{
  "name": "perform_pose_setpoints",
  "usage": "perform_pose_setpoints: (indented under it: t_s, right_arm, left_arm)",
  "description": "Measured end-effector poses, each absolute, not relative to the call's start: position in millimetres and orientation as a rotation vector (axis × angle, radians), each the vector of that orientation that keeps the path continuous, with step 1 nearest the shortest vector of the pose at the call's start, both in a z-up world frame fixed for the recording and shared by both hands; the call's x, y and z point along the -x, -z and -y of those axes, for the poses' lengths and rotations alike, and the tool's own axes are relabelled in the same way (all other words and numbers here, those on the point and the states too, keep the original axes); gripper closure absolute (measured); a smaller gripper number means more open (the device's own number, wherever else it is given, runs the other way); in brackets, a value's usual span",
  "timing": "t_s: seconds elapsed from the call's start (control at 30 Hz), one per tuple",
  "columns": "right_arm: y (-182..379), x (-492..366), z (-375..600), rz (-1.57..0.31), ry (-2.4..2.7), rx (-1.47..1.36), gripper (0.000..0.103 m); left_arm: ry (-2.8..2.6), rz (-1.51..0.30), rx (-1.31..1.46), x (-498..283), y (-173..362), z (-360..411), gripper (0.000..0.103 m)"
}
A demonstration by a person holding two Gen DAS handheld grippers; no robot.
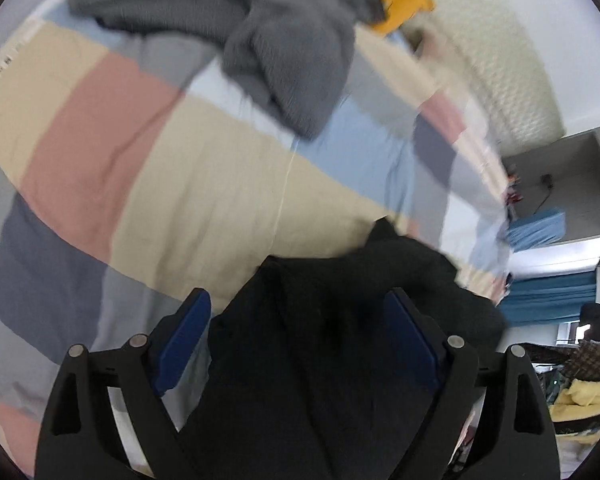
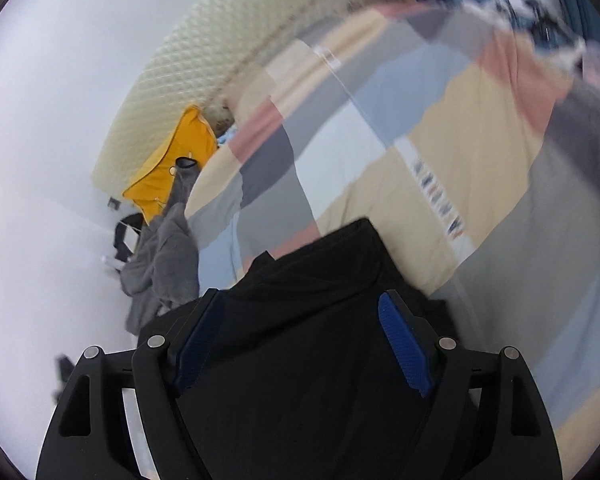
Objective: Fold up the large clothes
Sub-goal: 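Lay the folded hem down and open both grippers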
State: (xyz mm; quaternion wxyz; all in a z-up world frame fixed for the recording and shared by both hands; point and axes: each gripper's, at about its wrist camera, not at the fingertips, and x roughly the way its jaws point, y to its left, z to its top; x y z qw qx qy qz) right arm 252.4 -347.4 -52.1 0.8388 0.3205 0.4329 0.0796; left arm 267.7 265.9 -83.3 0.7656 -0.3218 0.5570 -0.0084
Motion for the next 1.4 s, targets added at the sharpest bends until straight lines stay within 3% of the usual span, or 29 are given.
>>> perform_pose_setpoints:
  t_s: [0.33,0.5,0.77,1.13,1.4]
  right_arm:
    - [-70,-203,290,-0.681,-0.221,-0.424,0.023]
    - [-85,-184,245,-0.586,-0.220,-0.244,0.023]
    - [-12,-187,198,-0.594,-0.269,-0.132,0.023]
    - [106,-231,178,-0.702,-0.245,-0.026,0.023]
    - [132,-261,172,-0.731,-0.253,-0.026,0.019]
  left_arm:
    - [0.090,-0.869,0.474,-238,-70,-175,0.015]
    - [0.118,-0.715,0.368,-221,-108,-120,0.015]
    - [0.100,-0.656,0.083,-201,-38,-57,0.015]
    - [0.006,-0.720,0.021,-224,63,-76,0.015]
    - [-0.031,-0.770,-0.053,-245,114,-60,0.015]
